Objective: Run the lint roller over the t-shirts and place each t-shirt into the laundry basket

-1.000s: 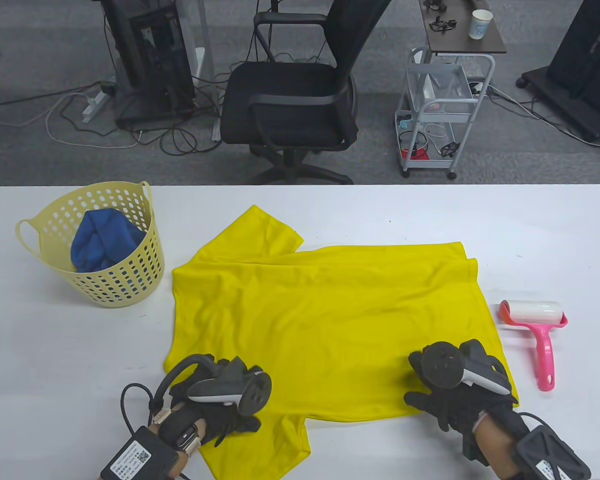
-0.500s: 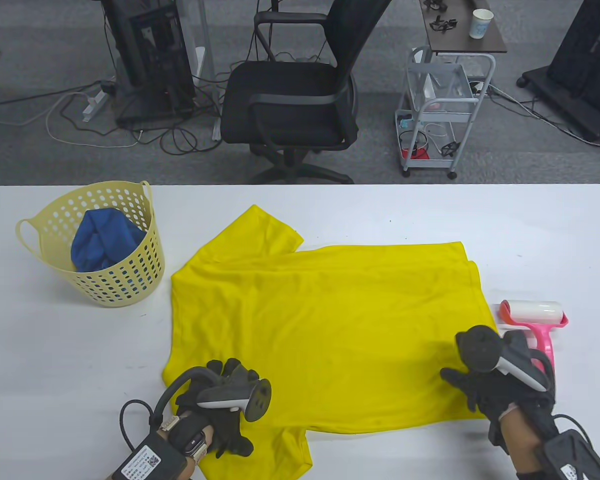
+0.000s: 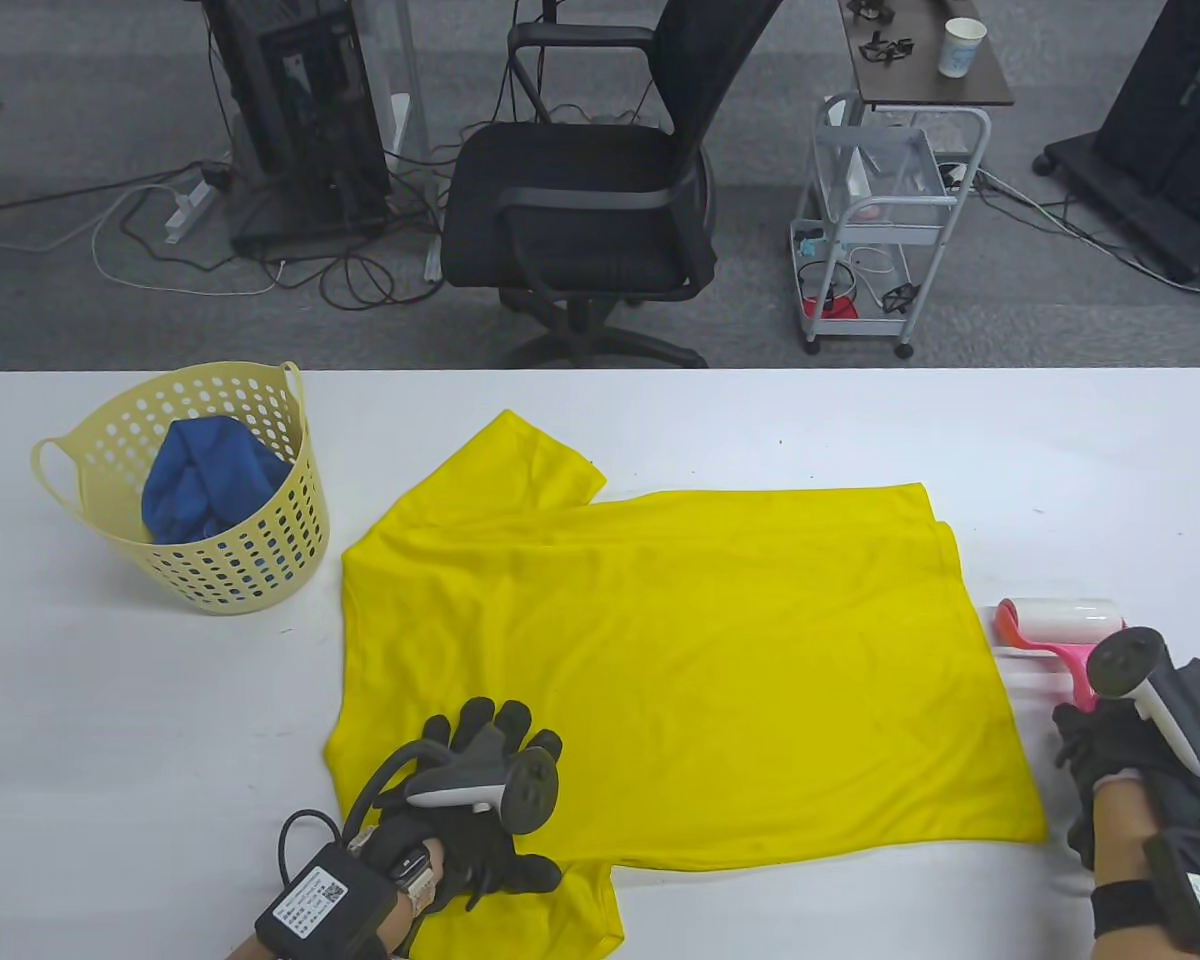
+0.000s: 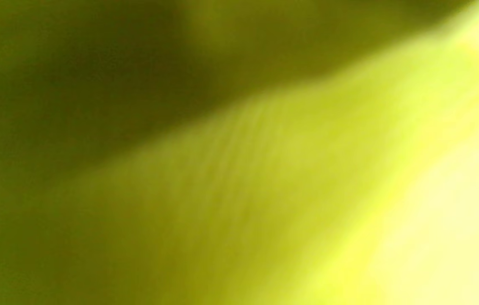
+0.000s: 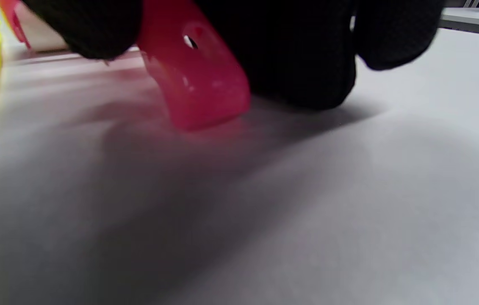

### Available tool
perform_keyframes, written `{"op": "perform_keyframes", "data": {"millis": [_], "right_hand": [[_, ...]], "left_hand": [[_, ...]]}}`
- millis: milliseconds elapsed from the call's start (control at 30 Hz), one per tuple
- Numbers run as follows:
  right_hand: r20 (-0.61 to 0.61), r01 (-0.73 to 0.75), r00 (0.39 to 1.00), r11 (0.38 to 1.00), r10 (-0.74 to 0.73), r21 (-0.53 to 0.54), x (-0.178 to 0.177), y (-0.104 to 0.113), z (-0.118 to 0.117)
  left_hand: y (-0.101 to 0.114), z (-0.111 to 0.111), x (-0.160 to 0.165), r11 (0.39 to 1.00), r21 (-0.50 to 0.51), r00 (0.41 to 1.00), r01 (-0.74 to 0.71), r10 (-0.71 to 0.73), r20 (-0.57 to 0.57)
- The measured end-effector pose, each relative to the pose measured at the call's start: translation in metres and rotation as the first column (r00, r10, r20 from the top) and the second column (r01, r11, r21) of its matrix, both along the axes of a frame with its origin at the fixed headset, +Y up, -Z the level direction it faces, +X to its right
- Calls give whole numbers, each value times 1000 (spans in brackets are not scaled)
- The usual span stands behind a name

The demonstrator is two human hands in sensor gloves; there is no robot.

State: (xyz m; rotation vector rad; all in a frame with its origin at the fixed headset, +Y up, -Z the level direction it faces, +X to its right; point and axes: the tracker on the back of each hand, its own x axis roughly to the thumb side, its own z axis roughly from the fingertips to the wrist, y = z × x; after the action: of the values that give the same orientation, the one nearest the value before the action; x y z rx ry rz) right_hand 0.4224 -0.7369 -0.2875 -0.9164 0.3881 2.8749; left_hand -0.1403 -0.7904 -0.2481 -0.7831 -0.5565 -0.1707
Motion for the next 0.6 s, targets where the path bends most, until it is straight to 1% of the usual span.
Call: {"op": "perform_keyframes", "data": {"millis": [33,100,167,200,267,300,333,367,400,467,533,567,600], "right_hand": [[2,22,1000,999,-22,30,1,3,0],[9,107,994,978,-111,179,1,15,5],[-28,116,993,946,-113,302,-3,29,12],[-55,115,993,938,-103,328,-6,35,14],[-122,121,989,919,-80,375,-19,48,19],[-172,142,982,898,-76,417,-28,57,23],[-227,177,971,872,-79,455,-40,66,26],[-274,209,958,859,-85,466,-50,71,28],[-333,255,937,853,-103,456,-64,78,32],[-441,319,887,872,-137,371,-89,83,37],[-512,333,846,896,-147,292,-113,82,41],[-545,313,827,917,-136,246,-127,79,42],[-567,282,816,934,-114,217,-136,75,41]], "left_hand": [[1,0,-1,1000,-1,1000,18,-18,8],[0,3,-4,999,1,999,40,-40,30],[1,5,-6,1000,2,999,29,-29,21],[2,6,-6,999,13,999,32,-33,25],[5,6,-5,998,61,999,23,-26,41],[8,4,-5,995,102,999,9,-13,38],[11,2,-6,987,159,1000,-25,24,9],[14,0,-6,979,198,998,-52,56,-18],[17,-3,-6,964,255,994,-79,97,-59],[20,-8,-8,945,313,987,-95,131,-96],[19,-11,-10,941,328,985,-84,128,-115],[15,-12,-11,949,308,987,-70,111,-119],[11,-13,-12,963,265,990,-55,88,-115]]}}
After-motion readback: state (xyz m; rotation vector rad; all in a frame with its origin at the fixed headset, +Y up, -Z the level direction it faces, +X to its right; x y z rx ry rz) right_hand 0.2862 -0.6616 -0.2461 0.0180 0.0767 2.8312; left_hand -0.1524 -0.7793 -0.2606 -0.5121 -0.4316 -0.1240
